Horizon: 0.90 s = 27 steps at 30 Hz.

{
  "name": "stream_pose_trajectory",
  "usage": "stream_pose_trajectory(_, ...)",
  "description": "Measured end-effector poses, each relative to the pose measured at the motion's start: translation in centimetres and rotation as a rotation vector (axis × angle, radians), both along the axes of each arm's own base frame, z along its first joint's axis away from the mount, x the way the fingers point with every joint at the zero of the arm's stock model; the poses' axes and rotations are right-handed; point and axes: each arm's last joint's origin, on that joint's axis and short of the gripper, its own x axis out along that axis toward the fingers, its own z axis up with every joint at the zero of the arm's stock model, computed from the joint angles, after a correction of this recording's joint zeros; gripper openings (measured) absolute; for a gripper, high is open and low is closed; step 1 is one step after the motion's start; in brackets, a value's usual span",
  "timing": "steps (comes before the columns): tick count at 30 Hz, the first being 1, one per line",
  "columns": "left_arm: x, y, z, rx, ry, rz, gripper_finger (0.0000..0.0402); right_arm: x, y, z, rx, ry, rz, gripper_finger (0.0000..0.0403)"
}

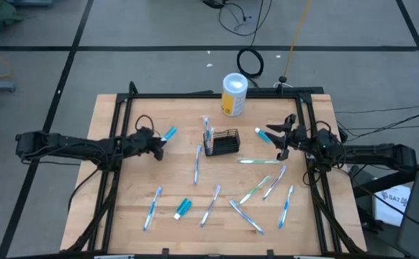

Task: Pick & Place toothbrushing station
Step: Put the blue mouthwash into the black wire organizer

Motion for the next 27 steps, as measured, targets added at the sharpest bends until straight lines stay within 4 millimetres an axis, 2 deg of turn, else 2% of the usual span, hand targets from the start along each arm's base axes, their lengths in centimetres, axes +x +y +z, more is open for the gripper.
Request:
stream_pose_trajectory(4,1.0,-0.3,1.5,-0.087,-0.139,-0.069,0.0086,0.9,0.4,-0.8,-0.006,0.084,0.034,0.0130)
stream_pose_trajectory(8,1.9,-0.6,3.2,-0.133,-0.205,-0.106,0.0086,2.5,1.1,0.1,-0.069,0.096,0.083,0.0130)
stream_pose_trajectory(17,3.7,-2.4,7.1,-0.194,-0.305,-0.249,0.0086,7.8,2.4,1.7,-0.213,0.158,0.147,0.0131)
stream_pose_trajectory(22,4.4,-3.6,10.2,-0.281,-0.236,-0.370,0.0087,11.1,2.5,2.2,-0.243,0.198,0.149,0.0131)
stream_pose_trajectory(27,5.1,-4.1,12.8,-0.287,-0.066,-0.360,0.0087,13.9,2.4,2.2,-0.247,0.235,0.155,0.0139)
